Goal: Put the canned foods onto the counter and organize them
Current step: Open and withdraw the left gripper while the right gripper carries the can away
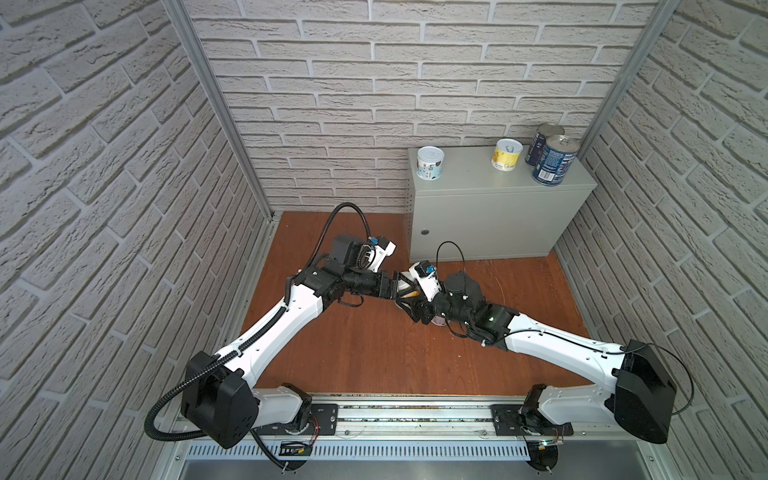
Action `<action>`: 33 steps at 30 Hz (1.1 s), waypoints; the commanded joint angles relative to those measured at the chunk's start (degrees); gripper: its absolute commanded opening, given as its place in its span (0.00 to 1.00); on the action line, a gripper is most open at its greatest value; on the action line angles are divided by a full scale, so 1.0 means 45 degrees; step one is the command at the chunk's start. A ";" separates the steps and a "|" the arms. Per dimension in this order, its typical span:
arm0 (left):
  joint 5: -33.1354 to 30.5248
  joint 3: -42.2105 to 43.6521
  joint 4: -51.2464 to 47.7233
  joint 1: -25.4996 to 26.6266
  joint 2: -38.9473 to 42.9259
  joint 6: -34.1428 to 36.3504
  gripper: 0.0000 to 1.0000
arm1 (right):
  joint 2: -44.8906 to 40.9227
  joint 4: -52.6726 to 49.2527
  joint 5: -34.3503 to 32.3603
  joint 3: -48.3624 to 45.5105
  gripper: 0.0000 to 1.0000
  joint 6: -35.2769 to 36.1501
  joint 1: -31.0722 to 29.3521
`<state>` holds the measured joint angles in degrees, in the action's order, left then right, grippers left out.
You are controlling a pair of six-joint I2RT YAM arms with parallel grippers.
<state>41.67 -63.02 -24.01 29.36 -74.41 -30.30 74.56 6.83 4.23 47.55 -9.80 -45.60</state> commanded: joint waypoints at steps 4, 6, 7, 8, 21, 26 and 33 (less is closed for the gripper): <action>-0.0336 0.0275 0.0240 -0.0163 0.0234 -0.0009 0.98 | -0.0320 0.0582 -0.0731 0.0424 0.54 -0.0243 -0.0001; -0.0628 0.0323 0.0199 -0.0177 0.0414 0.0049 0.99 | -0.0269 0.0263 -0.0923 0.0558 0.54 -0.0300 -0.0002; -0.0808 0.0362 0.0196 -0.0187 0.0548 0.0072 0.99 | -0.0243 0.0183 -0.0985 0.0614 0.54 -0.0328 -0.0002; -0.0907 0.0406 0.0240 -0.0197 0.0652 0.0040 0.98 | -0.0223 0.0121 -0.1044 0.0634 0.54 -0.0342 -0.0012; -0.1807 0.2090 0.2497 -0.1152 0.2591 -0.1133 0.98 | -0.0562 -0.1094 -0.1982 0.1040 0.52 -0.1167 -0.0004; -0.2416 0.2384 0.2264 -0.1272 0.3246 -0.0955 0.98 | -0.0876 -0.1725 -0.2887 0.0987 0.52 -0.1676 -0.0012; -0.3092 0.2877 0.1612 -0.1272 0.4165 -0.0553 0.98 | -0.1220 -0.3087 -0.3890 0.1380 0.50 -0.2014 -0.0012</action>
<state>29.67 -51.51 -17.58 23.88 -57.43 -34.15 72.31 -8.38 -9.52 50.89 -17.26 -45.60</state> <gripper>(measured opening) 0.984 0.684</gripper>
